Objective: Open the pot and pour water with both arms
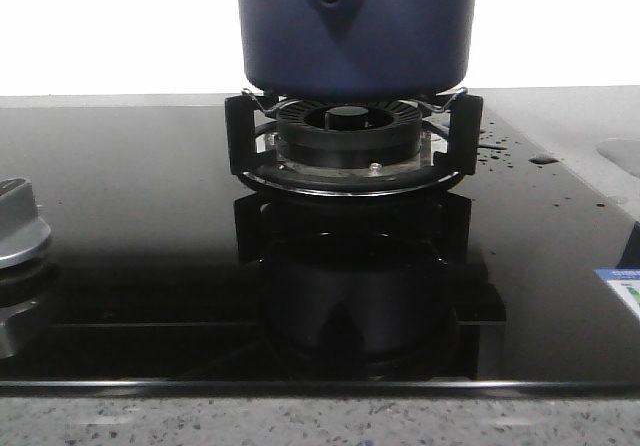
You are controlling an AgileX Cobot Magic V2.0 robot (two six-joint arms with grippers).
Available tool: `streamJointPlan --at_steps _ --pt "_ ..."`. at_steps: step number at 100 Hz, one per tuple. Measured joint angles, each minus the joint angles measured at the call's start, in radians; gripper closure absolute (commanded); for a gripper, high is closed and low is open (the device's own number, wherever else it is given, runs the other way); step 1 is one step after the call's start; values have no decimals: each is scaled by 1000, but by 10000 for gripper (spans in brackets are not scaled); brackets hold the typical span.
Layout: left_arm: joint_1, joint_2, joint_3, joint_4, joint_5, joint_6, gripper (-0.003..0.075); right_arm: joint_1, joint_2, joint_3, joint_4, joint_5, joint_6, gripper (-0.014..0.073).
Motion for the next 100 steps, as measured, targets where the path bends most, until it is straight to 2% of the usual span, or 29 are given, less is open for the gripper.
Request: streamJointPlan --at_steps 6,20,32,54,79,88,100 --pt "-3 0 0 -2 -7 0 277 0 0 0 -12 -8 -2 -53" --pt "-7 1 0 -21 -12 0 473 0 0 0 -52 -52 -2 -53" --pt "-7 5 0 -49 -9 2 573 0 0 0 -62 -103 -2 -53" --pt "15 -5 2 -97 35 2 575 0 0 0 -146 -230 -2 -53" --pt "118 -122 2 -103 88 2 575 0 0 0 -469 -370 23 -53" --pt "149 -176 2 -103 105 2 575 0 0 0 -614 -387 115 -53" --pt "168 -244 2 -103 123 2 575 0 0 22 -840 -392 336 -53"
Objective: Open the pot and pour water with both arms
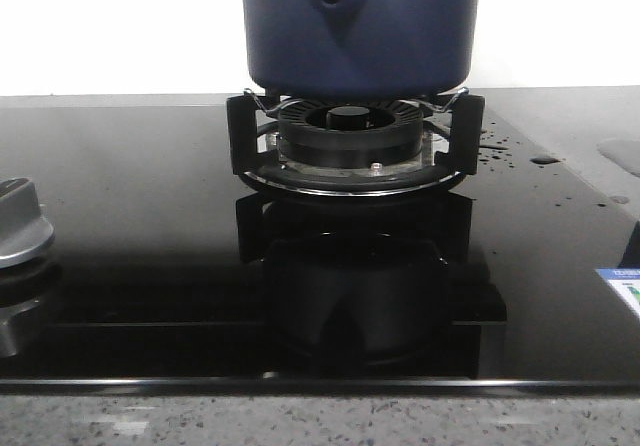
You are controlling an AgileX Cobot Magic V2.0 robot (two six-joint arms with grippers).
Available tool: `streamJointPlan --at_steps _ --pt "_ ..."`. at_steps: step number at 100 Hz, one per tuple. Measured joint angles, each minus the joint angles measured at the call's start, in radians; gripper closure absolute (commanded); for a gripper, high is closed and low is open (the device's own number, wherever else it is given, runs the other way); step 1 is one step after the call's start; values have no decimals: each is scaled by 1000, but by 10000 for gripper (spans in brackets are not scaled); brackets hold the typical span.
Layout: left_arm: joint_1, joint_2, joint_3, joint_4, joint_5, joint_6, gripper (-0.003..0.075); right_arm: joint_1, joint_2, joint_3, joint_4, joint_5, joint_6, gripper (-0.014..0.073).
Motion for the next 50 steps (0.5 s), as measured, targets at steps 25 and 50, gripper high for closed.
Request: streamJointPlan --at_steps 25,50 --pt "2 -109 0 0 27 0 575 0 6 164 -239 -12 324 -53" --pt "2 -129 0 0 33 0 575 0 101 299 -238 -240 347 -53"
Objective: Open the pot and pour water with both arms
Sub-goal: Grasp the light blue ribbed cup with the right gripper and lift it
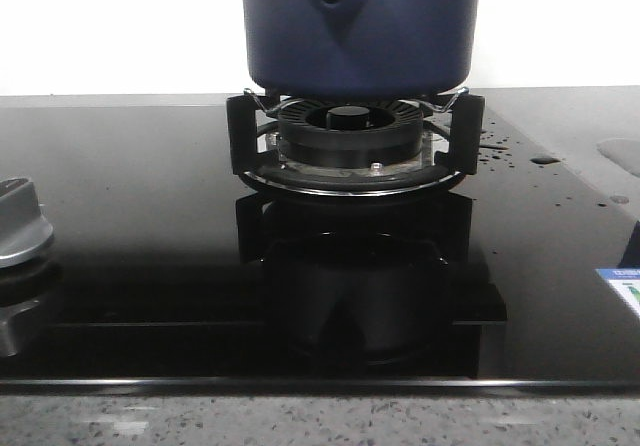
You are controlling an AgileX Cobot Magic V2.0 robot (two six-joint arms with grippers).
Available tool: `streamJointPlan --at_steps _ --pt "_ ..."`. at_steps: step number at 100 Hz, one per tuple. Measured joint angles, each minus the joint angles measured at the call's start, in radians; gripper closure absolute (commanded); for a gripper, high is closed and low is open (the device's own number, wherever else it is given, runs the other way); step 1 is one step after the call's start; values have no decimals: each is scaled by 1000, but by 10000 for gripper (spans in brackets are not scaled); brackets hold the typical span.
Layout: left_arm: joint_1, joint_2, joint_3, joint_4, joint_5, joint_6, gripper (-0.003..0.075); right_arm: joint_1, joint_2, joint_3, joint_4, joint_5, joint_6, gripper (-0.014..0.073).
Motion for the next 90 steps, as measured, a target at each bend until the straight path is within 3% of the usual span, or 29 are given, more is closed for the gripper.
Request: streamJointPlan --at_steps 25,58,90 --pt "0 0 0 0 15 0 575 0 175 8 28 -158 4 -53" --pt "0 0 0 0 31 0 575 -5 216 11 54 -164 4 -53" --pt "1 0 0 0 31 0 575 -121 328 13 98 -272 4 -53"
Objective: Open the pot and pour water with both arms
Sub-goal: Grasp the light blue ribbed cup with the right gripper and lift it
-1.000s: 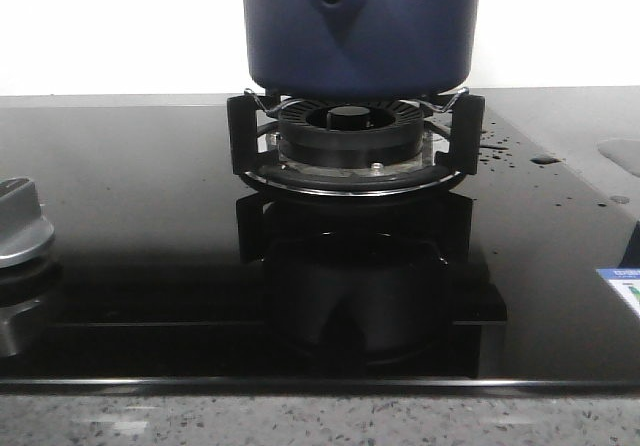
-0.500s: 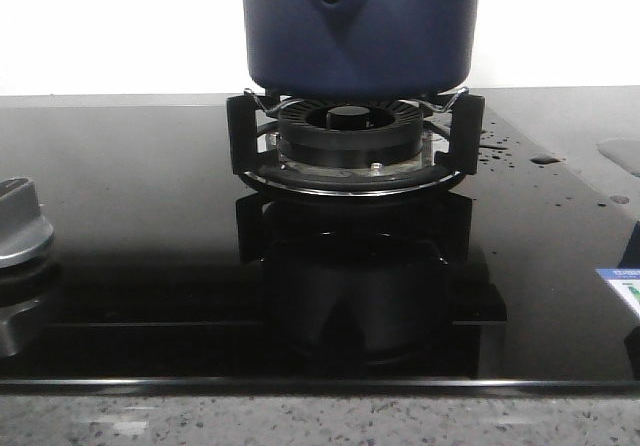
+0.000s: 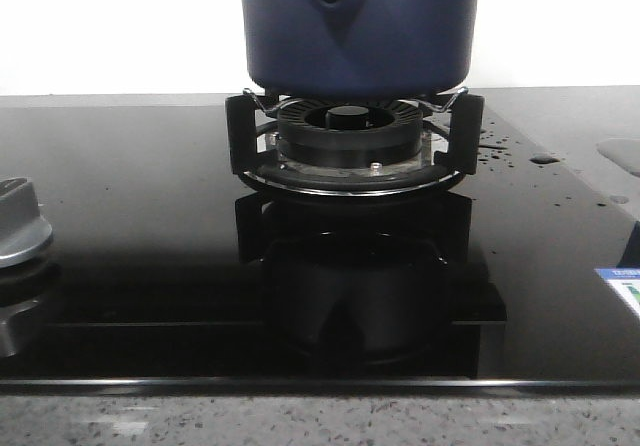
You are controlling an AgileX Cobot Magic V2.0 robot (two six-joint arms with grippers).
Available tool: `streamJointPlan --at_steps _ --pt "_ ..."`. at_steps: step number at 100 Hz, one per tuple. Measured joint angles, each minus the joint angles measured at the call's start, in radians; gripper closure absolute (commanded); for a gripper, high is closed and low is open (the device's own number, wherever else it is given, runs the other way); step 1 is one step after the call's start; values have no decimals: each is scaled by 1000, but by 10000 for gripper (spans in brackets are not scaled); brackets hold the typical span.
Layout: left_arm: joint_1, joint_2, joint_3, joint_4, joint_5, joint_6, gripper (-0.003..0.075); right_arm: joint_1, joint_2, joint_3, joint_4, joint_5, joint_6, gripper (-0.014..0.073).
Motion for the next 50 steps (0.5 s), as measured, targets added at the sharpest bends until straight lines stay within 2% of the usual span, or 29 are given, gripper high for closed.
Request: streamJointPlan --at_steps 28,50 --pt "0 0 0 0 0 -2 575 -1 132 0 6 -196 2 -53" --pt "0 0 0 0 0 -2 575 -1 237 0 9 -353 70 -53"
